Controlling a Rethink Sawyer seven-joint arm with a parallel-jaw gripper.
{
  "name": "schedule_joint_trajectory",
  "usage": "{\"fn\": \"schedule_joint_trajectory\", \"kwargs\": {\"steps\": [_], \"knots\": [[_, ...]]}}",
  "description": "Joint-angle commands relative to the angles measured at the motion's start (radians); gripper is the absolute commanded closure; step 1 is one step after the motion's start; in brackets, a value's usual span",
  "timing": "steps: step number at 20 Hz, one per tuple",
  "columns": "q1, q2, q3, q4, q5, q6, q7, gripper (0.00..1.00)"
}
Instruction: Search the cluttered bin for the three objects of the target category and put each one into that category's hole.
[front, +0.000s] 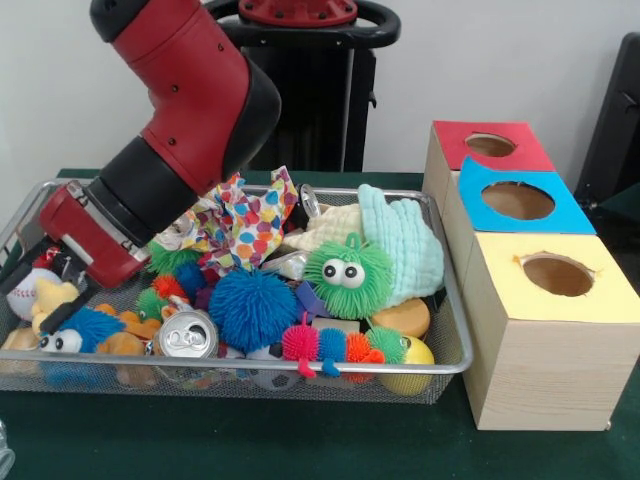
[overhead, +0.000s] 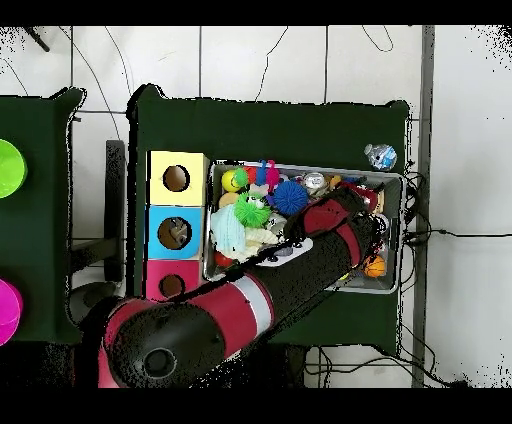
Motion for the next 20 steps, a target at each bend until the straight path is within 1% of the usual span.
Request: {"fn": "schedule_joint_trajectory", "kwargs": {"steps": [1,2,3,4,5,6,7,10,11,12,13,15,18,20], "knots": [[-0.052,-0.211,0.273,0.027,-0.124,0.118,0.013,0.0],[-0.064,-0.246,0.298,0.027,-0.145,0.132,-0.001,0.0],[-0.087,-0.294,0.347,0.02,-0.175,0.158,-0.027,0.0],[-0.099,-0.323,0.375,0.02,-0.192,0.174,-0.038,0.0],[-0.119,-0.377,0.424,0.027,-0.215,0.206,-0.061,0.0],[-0.129,-0.409,0.45,0.032,-0.227,0.227,-0.071,0.0],[-0.146,-0.466,0.493,0.049,-0.241,0.261,-0.091,0.0],[-0.181,-0.576,0.576,0.083,-0.262,0.343,-0.13,0.0],[-0.215,-0.62,0.632,0.098,-0.273,0.377,-0.163,0.0],[-0.234,-0.641,0.664,0.105,-0.278,0.398,-0.179,0.0],[-0.271,-0.669,0.721,0.117,-0.285,0.422,-0.208,0.0],[-0.304,-0.677,0.775,0.125,-0.302,0.411,-0.211,0.0],[-0.314,-0.652,0.8,0.108,-0.334,0.38,-0.186,0.0],[-0.315,-0.615,0.806,0.081,-0.36,0.351,-0.161,0.0]]}}
